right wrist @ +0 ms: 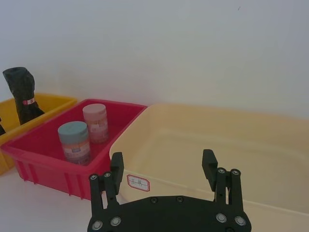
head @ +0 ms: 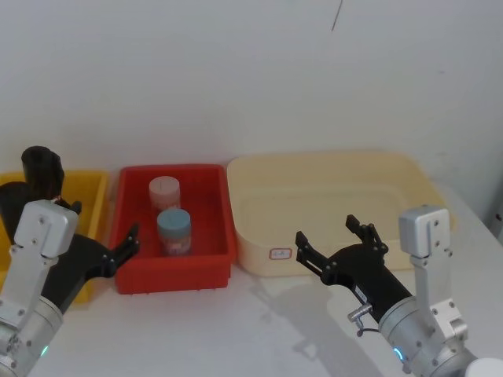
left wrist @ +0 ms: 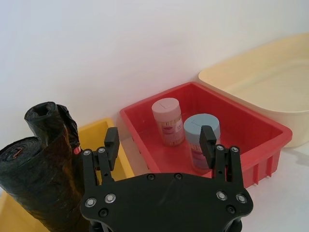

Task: Pick up the garbage bag with the one hand and transfer it to the other hand.

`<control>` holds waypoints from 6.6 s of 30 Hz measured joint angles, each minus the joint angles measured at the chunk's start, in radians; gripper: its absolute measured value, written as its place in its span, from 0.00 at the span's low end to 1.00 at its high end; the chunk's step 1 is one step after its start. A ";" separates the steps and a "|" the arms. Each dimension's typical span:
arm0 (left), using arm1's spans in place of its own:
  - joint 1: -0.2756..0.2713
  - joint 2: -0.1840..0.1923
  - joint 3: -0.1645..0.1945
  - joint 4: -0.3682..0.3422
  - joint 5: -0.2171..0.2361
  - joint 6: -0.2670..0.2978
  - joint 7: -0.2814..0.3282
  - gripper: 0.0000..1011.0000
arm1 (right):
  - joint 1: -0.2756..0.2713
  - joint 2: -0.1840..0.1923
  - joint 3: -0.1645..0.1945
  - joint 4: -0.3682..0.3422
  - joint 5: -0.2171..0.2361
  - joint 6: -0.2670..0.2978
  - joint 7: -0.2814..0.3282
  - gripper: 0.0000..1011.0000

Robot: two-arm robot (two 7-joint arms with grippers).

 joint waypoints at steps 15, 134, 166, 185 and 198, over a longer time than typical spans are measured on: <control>0.078 0.030 -0.050 -0.076 -0.037 0.038 0.002 0.99 | 0.000 0.000 0.000 0.000 0.000 0.000 0.000 0.99; -0.281 -0.033 -0.193 -0.015 -0.186 0.202 -0.208 0.52 | 0.000 0.000 0.000 0.000 0.000 0.000 0.000 0.99; -0.520 -0.265 -0.018 0.303 -0.201 0.257 -0.261 0.52 | 0.000 0.000 0.000 0.000 0.000 0.000 0.000 0.99; -0.581 -0.323 0.030 0.397 -0.179 0.276 -0.282 0.52 | 0.043 -0.013 -0.007 0.013 0.011 0.055 0.013 0.99; -0.591 -0.333 0.038 0.414 -0.174 0.280 -0.285 0.52 | 0.188 -0.060 -0.072 0.073 -0.005 0.160 0.045 0.99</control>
